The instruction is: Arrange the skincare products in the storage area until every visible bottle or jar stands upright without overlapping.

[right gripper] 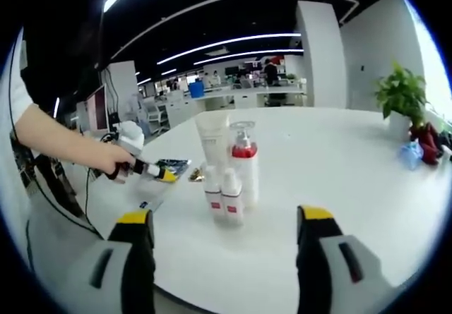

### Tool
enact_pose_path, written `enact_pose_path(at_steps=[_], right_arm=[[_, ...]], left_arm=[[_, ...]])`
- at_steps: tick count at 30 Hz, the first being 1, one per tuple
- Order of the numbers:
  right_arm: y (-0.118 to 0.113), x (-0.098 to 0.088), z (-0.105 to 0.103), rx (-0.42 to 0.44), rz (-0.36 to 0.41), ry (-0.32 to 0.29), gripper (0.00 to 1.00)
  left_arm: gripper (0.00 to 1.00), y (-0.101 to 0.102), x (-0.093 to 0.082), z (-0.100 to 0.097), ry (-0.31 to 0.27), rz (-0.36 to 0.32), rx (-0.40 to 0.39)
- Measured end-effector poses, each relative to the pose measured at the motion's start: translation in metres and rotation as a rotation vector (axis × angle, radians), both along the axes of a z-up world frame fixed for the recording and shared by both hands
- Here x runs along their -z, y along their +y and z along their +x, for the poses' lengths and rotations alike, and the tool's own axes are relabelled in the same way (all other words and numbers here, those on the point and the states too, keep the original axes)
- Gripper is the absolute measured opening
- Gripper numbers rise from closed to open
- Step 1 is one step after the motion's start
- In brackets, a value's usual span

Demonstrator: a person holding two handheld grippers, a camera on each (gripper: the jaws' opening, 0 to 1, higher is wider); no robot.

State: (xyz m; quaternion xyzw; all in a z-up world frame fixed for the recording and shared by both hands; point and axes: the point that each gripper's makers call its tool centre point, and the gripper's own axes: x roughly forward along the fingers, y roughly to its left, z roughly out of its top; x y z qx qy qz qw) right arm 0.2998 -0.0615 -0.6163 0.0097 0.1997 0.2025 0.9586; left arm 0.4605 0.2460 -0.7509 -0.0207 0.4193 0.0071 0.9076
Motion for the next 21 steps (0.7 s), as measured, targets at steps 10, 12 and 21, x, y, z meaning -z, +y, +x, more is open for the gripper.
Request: enact_pose_path(at_steps=[10, 12, 21], right_arm=[[-0.001, -0.001, 0.0, 0.004, 0.005, -0.006, 0.83], [-0.001, -0.001, 0.0, 0.004, 0.004, -0.005, 0.83], [0.0, 0.002, 0.0, -0.001, -0.007, 0.007, 0.83]], left_arm=[[0.81, 0.01, -0.014, 0.005, -0.012, -0.012, 0.105], [0.83, 0.013, -0.018, 0.011, -0.025, 0.011, 0.178], [0.84, 0.015, -0.016, 0.032, -0.016, 0.117, 0.533]])
